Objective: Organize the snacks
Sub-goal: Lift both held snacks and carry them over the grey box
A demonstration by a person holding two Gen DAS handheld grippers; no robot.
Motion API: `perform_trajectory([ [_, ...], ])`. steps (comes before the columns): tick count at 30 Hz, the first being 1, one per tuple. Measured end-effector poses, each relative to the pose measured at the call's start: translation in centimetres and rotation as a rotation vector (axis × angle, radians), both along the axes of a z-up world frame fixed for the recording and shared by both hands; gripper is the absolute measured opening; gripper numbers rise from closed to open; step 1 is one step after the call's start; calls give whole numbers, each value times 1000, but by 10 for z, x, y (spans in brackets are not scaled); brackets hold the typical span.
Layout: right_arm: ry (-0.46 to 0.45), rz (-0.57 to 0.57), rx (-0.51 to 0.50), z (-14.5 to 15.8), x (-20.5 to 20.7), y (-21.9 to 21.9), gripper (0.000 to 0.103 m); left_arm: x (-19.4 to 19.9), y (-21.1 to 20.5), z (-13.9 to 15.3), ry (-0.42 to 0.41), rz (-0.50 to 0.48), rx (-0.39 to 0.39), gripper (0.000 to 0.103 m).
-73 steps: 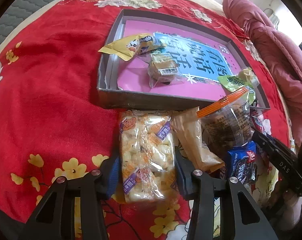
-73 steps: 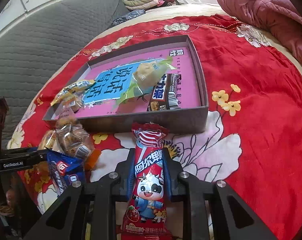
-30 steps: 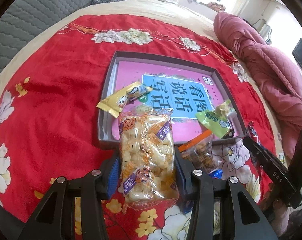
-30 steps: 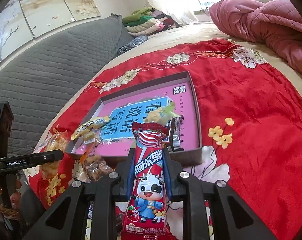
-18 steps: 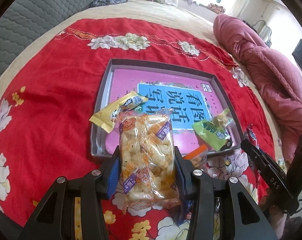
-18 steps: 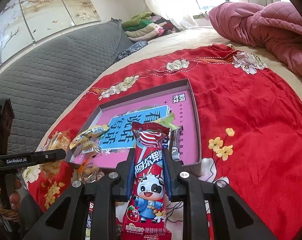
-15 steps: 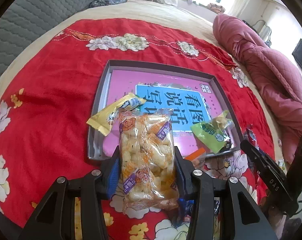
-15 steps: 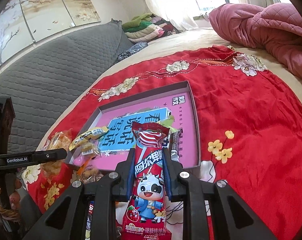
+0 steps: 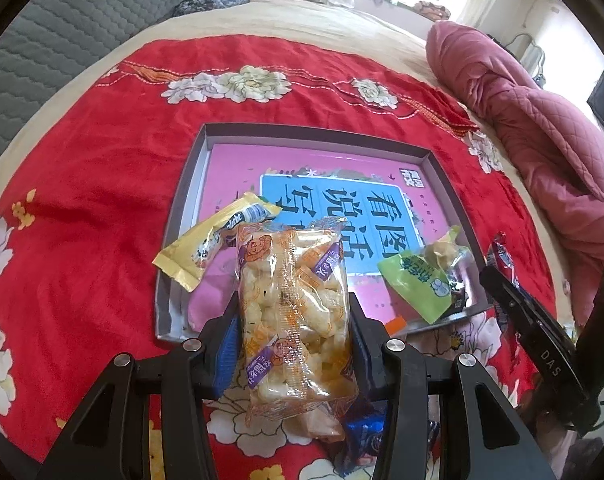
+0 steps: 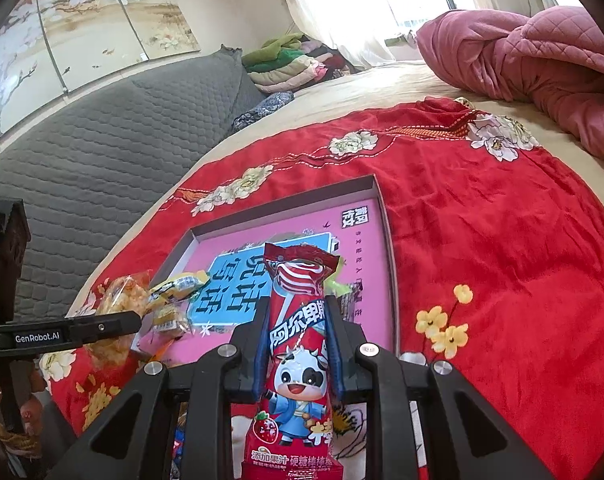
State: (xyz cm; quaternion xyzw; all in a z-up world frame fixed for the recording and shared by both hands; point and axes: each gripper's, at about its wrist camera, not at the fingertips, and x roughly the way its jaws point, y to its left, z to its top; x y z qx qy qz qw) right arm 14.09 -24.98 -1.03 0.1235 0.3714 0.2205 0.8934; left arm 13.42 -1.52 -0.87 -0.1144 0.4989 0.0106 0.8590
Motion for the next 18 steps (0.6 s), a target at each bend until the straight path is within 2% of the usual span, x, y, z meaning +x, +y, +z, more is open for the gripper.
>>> perform_trajectory([
  [18, 24, -33, 35, -10, 25, -6, 25, 25, -5, -16, 22, 7, 16, 49],
])
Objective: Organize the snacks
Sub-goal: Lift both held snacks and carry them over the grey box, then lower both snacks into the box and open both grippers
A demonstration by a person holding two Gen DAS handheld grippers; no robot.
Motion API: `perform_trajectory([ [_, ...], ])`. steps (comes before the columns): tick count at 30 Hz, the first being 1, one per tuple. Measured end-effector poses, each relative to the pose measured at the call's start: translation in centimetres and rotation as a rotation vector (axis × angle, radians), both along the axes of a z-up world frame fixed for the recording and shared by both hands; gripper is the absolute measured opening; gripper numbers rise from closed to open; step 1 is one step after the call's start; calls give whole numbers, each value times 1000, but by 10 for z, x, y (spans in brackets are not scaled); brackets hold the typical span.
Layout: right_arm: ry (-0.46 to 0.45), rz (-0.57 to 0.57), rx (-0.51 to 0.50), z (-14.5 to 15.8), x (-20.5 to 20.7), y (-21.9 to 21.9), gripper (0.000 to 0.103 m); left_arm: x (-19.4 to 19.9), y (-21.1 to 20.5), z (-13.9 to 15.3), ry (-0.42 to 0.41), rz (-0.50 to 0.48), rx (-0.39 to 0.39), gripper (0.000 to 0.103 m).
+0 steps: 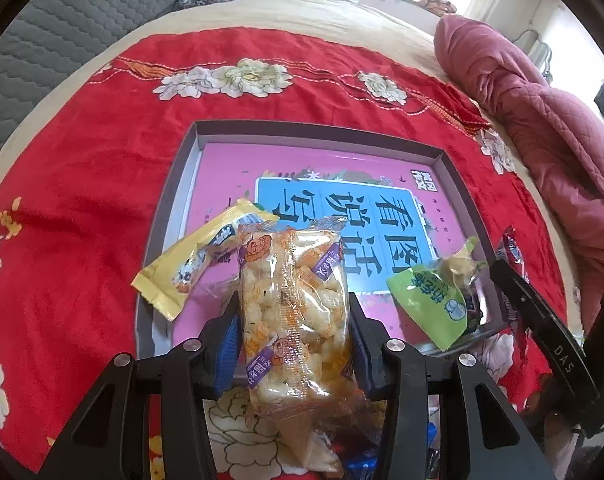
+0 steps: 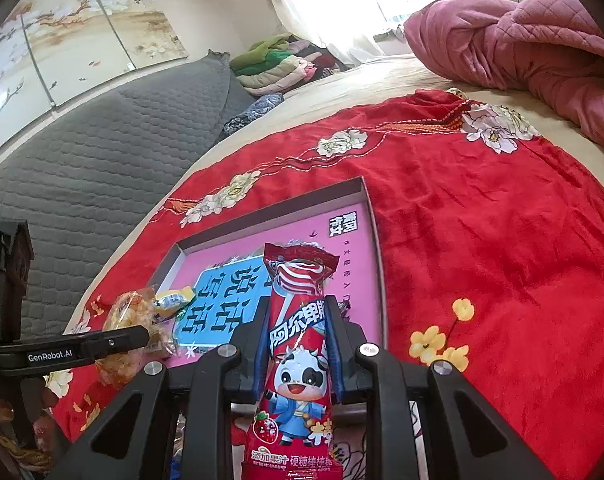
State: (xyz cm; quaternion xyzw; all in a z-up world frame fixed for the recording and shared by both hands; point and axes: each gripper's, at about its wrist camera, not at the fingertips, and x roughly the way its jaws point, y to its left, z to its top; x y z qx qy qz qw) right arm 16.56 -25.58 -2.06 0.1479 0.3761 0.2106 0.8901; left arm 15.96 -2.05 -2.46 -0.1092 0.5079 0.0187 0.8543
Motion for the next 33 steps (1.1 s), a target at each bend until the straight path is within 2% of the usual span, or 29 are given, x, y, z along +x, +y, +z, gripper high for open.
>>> perform_trajectory([
  [16, 29, -15, -6, -10, 15, 1, 25, 16, -9, -17, 28, -10, 24, 49],
  [33, 46, 54, -15, -21, 18, 15, 25, 29, -23, -21, 27, -50, 47, 49],
])
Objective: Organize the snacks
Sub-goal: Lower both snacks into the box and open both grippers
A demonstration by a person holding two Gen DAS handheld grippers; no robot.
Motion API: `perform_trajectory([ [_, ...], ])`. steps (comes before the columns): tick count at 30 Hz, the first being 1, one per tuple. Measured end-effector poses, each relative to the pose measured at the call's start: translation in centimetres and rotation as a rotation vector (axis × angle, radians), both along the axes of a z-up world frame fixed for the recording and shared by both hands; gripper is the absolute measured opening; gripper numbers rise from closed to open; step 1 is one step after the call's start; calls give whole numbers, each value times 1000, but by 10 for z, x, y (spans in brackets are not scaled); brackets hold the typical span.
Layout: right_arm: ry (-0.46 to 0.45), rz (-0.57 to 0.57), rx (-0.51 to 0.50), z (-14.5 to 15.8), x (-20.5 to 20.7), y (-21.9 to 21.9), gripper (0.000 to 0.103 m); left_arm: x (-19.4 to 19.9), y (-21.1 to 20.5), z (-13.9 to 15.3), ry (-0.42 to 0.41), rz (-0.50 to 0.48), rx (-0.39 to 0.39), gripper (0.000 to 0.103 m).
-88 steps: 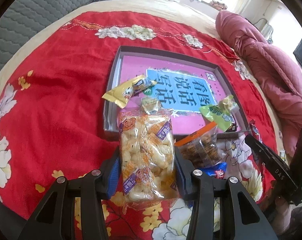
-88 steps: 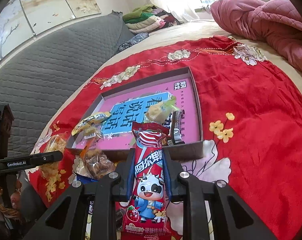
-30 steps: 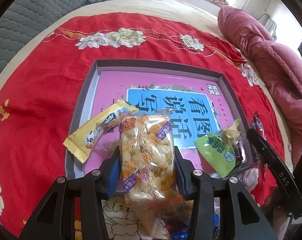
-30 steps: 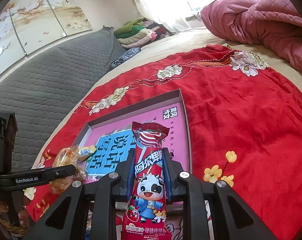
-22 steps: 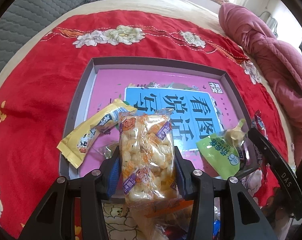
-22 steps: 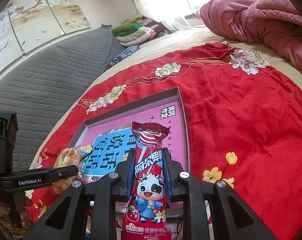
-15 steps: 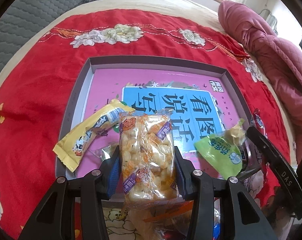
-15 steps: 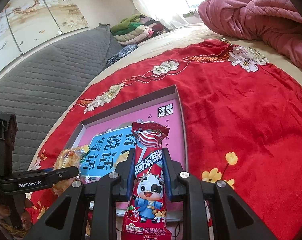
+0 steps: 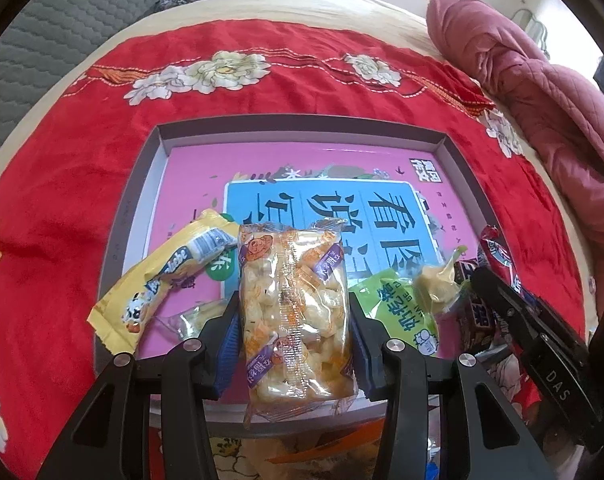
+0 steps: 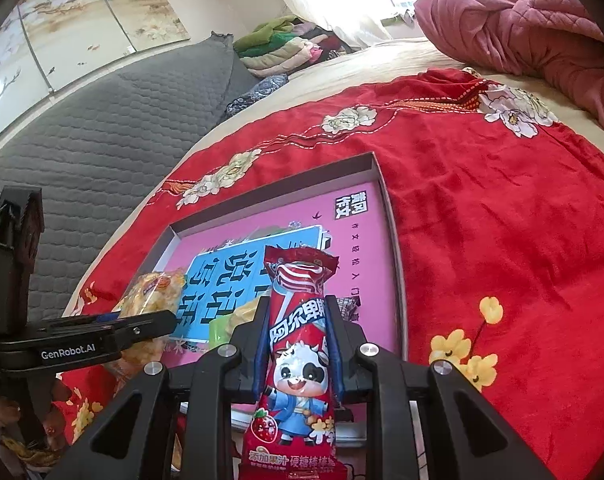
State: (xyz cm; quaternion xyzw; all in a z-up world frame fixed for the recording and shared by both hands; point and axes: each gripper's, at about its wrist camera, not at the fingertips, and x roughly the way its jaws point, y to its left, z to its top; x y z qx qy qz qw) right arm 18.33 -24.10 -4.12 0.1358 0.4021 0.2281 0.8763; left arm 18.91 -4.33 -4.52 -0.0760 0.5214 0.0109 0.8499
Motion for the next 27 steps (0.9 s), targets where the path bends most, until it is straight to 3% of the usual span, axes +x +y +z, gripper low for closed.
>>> perform_trajectory([
  [27, -6, 8, -11, 1, 0, 3, 26, 8, -9, -13, 65, -23, -30, 49],
])
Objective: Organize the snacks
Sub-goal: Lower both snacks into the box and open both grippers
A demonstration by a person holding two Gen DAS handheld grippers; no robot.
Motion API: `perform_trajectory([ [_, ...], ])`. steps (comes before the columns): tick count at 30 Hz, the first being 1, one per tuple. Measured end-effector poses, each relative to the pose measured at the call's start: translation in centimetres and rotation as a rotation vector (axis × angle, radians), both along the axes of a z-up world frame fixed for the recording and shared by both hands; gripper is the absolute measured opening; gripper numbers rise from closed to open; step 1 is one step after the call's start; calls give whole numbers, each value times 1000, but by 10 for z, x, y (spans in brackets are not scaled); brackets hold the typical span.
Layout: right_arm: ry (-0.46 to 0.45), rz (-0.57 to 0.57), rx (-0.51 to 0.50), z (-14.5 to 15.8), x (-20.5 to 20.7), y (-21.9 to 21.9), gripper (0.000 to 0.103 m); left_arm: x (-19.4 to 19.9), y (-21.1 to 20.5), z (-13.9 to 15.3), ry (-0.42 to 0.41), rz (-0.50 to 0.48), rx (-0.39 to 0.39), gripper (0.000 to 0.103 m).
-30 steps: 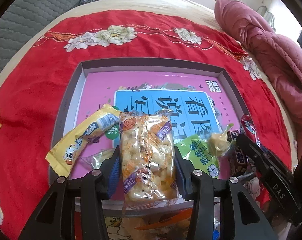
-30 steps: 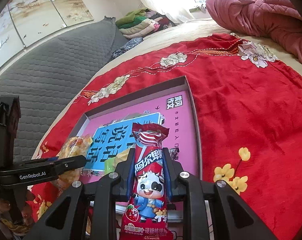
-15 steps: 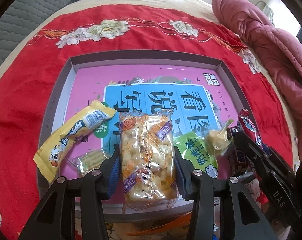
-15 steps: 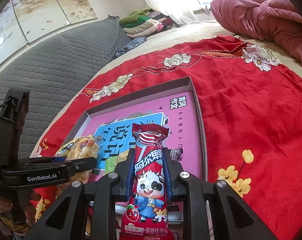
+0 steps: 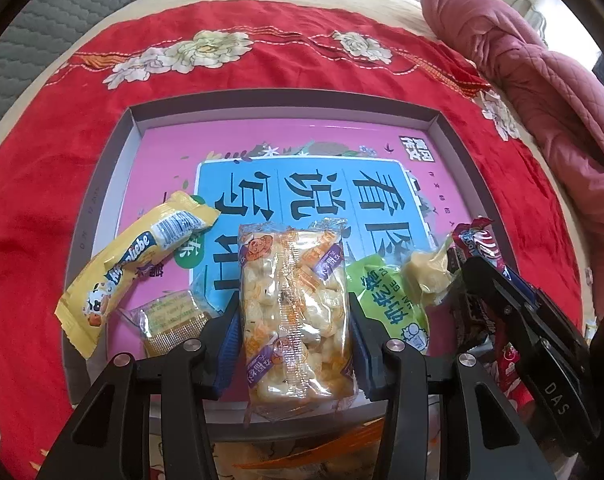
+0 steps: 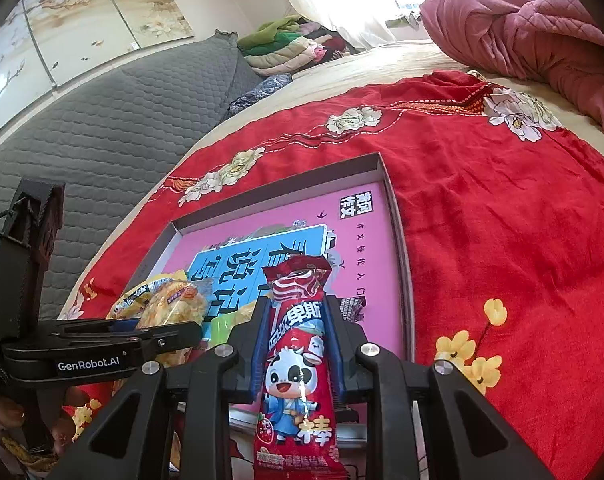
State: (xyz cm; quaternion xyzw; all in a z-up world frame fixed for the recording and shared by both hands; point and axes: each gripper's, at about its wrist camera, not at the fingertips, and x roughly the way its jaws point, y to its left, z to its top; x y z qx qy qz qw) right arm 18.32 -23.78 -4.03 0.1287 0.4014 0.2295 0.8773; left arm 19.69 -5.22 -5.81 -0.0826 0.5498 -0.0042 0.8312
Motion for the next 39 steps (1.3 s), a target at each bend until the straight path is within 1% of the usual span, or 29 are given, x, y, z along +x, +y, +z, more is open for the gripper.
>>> perform_trajectory([
  [6, 4, -5, 3, 0, 0, -2, 27, 0, 0, -2, 11, 4, 3, 49],
  [12, 4, -11, -2, 0, 0, -4, 30, -1, 1, 3, -4, 5, 10, 49],
  [29, -14, -46, -41, 4, -2, -9, 31, -8, 1, 12, -15, 8, 13, 49],
  [39, -23, -57, -37, 6, -2, -14, 32, -13, 6, 20, -26, 17, 3, 51],
])
